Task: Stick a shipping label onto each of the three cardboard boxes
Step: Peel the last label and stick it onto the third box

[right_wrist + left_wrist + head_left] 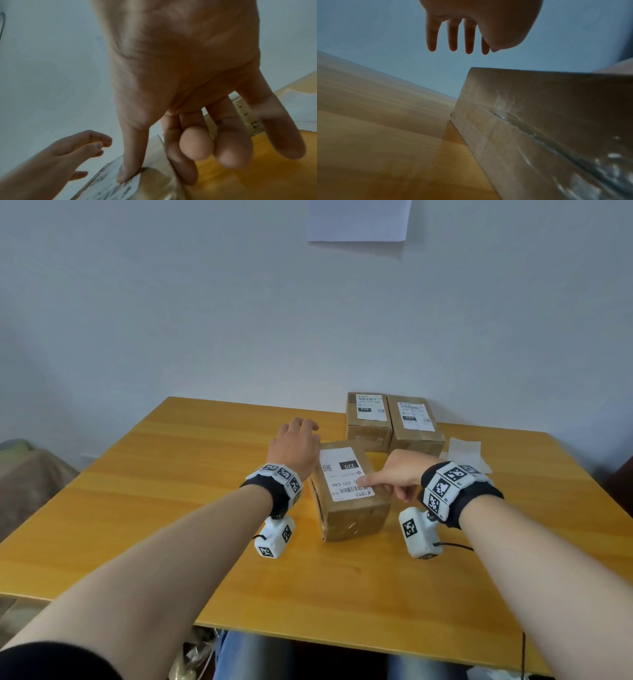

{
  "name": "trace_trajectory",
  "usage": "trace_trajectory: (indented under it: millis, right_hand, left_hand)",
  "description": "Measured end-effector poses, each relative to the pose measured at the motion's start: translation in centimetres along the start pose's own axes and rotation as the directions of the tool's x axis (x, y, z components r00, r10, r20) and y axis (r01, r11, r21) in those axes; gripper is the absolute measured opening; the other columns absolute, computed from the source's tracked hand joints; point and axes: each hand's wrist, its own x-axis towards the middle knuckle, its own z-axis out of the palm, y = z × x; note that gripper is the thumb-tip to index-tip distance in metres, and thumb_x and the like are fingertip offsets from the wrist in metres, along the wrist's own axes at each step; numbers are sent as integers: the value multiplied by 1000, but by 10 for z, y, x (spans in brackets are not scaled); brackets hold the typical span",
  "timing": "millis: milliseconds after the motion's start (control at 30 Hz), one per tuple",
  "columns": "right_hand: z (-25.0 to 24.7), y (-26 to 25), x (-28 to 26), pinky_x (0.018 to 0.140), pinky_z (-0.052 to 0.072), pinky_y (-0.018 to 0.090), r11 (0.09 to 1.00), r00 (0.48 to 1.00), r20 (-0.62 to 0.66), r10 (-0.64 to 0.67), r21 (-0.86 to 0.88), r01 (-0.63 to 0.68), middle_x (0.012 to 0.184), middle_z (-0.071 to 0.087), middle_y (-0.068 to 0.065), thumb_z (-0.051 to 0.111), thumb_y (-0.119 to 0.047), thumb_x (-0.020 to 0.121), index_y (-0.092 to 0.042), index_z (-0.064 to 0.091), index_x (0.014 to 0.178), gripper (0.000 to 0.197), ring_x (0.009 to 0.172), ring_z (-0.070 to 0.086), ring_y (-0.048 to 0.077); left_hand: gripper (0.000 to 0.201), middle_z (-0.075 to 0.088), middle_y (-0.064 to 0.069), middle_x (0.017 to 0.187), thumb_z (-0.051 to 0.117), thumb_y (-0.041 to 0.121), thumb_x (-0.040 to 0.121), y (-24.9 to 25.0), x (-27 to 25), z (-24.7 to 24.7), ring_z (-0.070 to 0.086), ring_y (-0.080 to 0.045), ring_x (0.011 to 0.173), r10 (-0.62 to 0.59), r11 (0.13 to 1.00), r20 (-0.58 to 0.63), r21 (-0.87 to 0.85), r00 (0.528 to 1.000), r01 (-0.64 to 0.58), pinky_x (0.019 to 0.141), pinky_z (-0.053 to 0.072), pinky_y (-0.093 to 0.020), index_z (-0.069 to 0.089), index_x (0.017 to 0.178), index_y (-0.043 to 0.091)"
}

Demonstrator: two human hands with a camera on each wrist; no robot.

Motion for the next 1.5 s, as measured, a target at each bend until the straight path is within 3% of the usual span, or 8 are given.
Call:
trace_trajectory:
  millis: [133,300,467,733,867,1100,1367,1500]
  right_hand:
    - [1,-5,-8,58,49,25,1000,996,85,7,18,-9,56,69,2,63,-72,88,-15,66,68,61,51,64,16]
    - [8,-12,-11,51,48,19,997,986,166,14,72,-27,63,73,6,62,-68,91,-12,71,71,60,55,63,19]
    - [8,-14,-14,53,49,21,996,976,218,25,74,-41,77,80,8,59,-71,92,-12,74,80,62,60,69,20]
    - [3,-17,-20,46,47,16,998,963,269,26,53,-42,86,82,6,56,-71,93,-12,75,84,63,70,71,20]
    - [3,-17,-19,50,48,19,998,963,268,28,49,-42,87,82,5,56,-72,92,-12,75,83,64,73,72,20]
    - [4,-16,-17,44,47,14,995,962,272,33,81,-57,87,82,6,56,-72,93,-10,75,85,65,76,72,22]
    - [4,-14,-14,49,47,18,997,962,273,24,65,-43,91,82,3,56,-73,92,-12,77,83,66,78,71,22]
    - [0,-14,-9,49,46,18,1000,963,271,9,13,-13,91,82,1,58,-76,89,-15,79,87,64,60,69,10]
  left_hand:
    - [50,49,-11,144,33,51,105,13,4,13,55,-32,124,-80,992,151,-84,985,94,99,50,-47,47,141,19]
    - [68,47,-18,144,25,65,102,33,2,23,62,-33,116,-23,987,293,-143,956,68,95,48,-42,39,150,18]
    - [68,41,-17,148,28,63,102,39,2,30,56,-40,122,-26,999,334,-31,942,39,100,49,-48,36,152,18]
    - [62,47,-13,147,36,57,103,23,8,15,50,-34,130,79,996,425,-63,902,-57,106,42,-47,45,146,15]
    - [61,51,-9,141,28,58,105,13,14,12,56,-28,122,165,985,432,-30,887,-169,100,46,-41,44,147,17]
    - [70,57,-9,127,18,68,100,22,9,25,64,-30,102,140,985,319,56,937,-166,89,54,-46,52,134,17]
    - [84,42,-14,145,19,76,95,27,3,40,52,-40,122,79,984,323,127,943,-125,99,49,-52,39,149,15]
    - [77,43,-11,143,26,74,95,28,4,42,53,-36,120,53,983,301,153,952,-103,95,51,-49,41,146,18]
